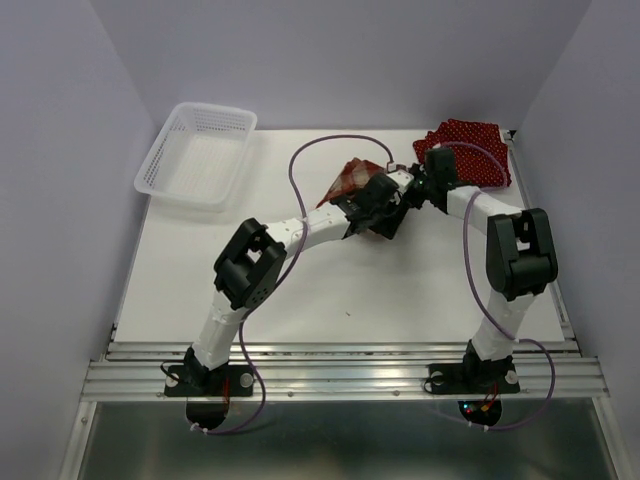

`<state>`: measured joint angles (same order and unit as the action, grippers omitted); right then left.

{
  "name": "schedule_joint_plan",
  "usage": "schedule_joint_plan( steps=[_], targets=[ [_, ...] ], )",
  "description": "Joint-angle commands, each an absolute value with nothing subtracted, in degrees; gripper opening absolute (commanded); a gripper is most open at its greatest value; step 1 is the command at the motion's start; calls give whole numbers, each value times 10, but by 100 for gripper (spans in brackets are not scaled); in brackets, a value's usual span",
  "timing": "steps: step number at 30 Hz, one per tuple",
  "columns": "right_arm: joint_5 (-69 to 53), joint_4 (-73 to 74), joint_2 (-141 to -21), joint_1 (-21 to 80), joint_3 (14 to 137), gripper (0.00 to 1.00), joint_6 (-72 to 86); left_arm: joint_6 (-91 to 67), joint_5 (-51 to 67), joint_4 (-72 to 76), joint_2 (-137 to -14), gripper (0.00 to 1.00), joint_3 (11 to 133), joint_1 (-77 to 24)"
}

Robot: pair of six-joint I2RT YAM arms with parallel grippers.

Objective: Fold and stack the skirts
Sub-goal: Neatly place the folded skirt to the corner

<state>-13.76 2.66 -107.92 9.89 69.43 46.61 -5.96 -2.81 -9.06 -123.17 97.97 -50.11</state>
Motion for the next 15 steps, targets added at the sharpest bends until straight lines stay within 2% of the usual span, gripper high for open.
schedule_joint_plan(
  steps=[1, 4, 5, 15],
  targets=[
    [-107, 151, -1072, 99, 801, 1, 248, -58, -15, -92, -1153, 79, 987, -499],
    [-76, 223, -1087, 99, 877, 1, 142, -59, -13, -102, -1117, 91, 974, -497],
    [-72, 238, -1090, 99, 895, 1, 117, -60, -12, -102, -1093, 93, 967, -497],
    [-12, 361, -1132, 92, 1076, 4, -83, -105, -33, -89, -920, 98, 825, -433]
  ],
)
